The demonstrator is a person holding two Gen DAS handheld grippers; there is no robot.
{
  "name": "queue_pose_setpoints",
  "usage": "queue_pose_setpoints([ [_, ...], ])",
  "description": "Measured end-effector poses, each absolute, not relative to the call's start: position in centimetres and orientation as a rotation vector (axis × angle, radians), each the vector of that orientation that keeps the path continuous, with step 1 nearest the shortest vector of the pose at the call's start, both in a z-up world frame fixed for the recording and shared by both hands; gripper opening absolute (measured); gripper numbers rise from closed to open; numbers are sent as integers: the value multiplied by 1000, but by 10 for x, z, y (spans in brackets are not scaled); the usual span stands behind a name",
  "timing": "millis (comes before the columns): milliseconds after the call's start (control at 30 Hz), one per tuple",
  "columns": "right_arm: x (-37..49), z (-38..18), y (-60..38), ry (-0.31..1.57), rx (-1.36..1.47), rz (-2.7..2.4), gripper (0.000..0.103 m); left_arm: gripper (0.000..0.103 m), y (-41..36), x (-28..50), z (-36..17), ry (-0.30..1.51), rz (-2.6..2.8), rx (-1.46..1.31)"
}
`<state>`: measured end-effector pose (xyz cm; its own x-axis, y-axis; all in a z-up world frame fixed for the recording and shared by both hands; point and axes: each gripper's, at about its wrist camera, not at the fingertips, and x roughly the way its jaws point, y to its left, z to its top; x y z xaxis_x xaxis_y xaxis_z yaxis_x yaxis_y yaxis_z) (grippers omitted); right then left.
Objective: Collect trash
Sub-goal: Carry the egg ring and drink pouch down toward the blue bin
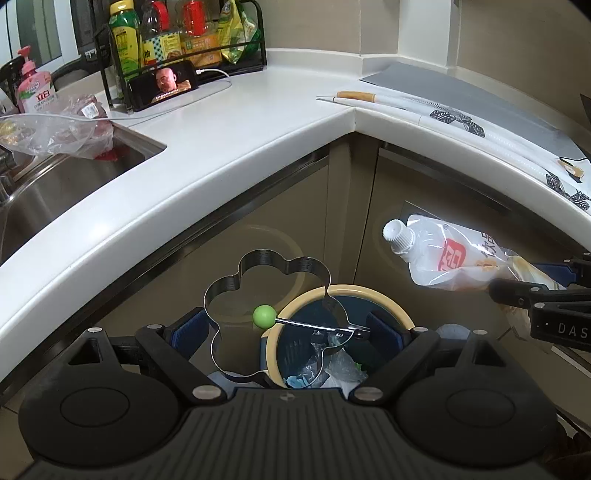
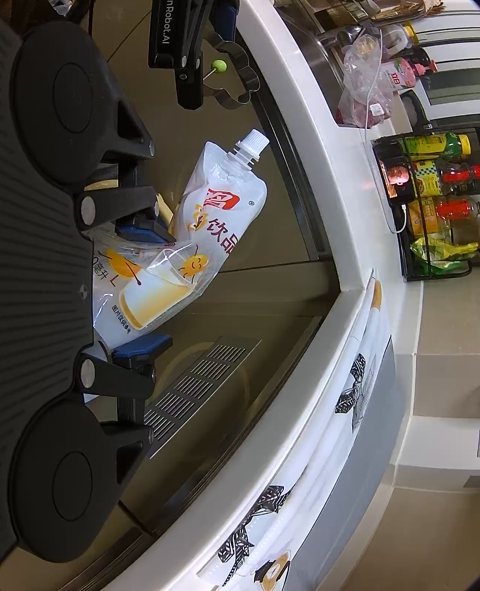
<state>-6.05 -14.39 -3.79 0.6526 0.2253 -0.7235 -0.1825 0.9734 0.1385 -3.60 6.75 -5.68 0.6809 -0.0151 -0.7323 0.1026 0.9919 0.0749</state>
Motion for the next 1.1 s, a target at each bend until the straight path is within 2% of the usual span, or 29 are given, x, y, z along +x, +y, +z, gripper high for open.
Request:
queue_pose_setpoints([
  [1100,-44,-58,-143,891,47,228,54,94,66,-20,-68,869,-52,103],
])
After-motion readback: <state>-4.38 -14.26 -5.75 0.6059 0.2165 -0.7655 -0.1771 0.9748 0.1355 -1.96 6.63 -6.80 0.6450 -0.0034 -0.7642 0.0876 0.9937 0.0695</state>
